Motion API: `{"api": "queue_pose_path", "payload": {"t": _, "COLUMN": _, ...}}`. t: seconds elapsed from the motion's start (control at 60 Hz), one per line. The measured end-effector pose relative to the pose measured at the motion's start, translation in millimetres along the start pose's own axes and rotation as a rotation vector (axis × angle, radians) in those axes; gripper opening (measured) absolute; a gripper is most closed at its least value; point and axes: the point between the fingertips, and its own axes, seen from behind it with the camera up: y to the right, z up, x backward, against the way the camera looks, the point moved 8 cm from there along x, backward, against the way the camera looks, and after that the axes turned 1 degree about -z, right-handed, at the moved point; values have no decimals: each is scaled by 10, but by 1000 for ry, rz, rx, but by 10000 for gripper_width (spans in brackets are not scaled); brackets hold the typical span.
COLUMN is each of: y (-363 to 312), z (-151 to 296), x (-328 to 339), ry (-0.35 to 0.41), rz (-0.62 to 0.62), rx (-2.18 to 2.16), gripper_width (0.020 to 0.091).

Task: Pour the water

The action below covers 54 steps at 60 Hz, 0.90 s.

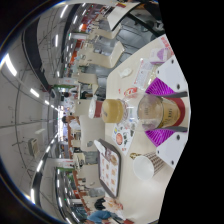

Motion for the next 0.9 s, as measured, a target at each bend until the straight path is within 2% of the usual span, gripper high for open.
{"api": "queue_pose_path", "payload": {"t": 0.133, "y": 42, "z": -10, "x": 22, "ry": 28, "rz": 10, "rx": -47, "gripper_width": 416}}
{"api": "queue_pose_path", "payload": {"t": 0.25, "y": 42, "z": -11, "x": 66, "ry": -6, "rz": 19, "rx": -38, "gripper_width": 524}}
{"api": "queue_pose_path", "payload": {"t": 0.267, "y": 45, "z": -16, "x": 78, "ry": -21, "rz": 19, "rx": -39, "gripper_width": 561}}
{"api": "queue_pose_path", "payload": {"t": 0.35, "y": 56, "z": 9, "x": 223, "ry": -79, "rz": 20, "rx": -34, "gripper_width": 871}}
{"api": "queue_pose_path", "payload": {"t": 0.4, "y": 68, "z": 55, "x": 376, "ry": -97, "rz": 3, "rx": -18, "gripper_width": 828}}
{"api": "queue_pose_path", "payload": {"t": 0.467, "y": 36, "z": 109, "x": 592, "ry": -121, "rz": -22, "rx": 10, "gripper_width": 861}}
{"api": "queue_pose_path", "payload": {"t": 0.65, "y": -176, "z": 139, "x": 1371, "ry": -218, "rz": -2, "rx": -13, "gripper_width": 852}}
{"api": "queue_pose_path", "payload": {"t": 0.9, "y": -410, "z": 73, "x": 2039, "ry": -235, "rz": -21, "rx": 8, "gripper_width": 850}}
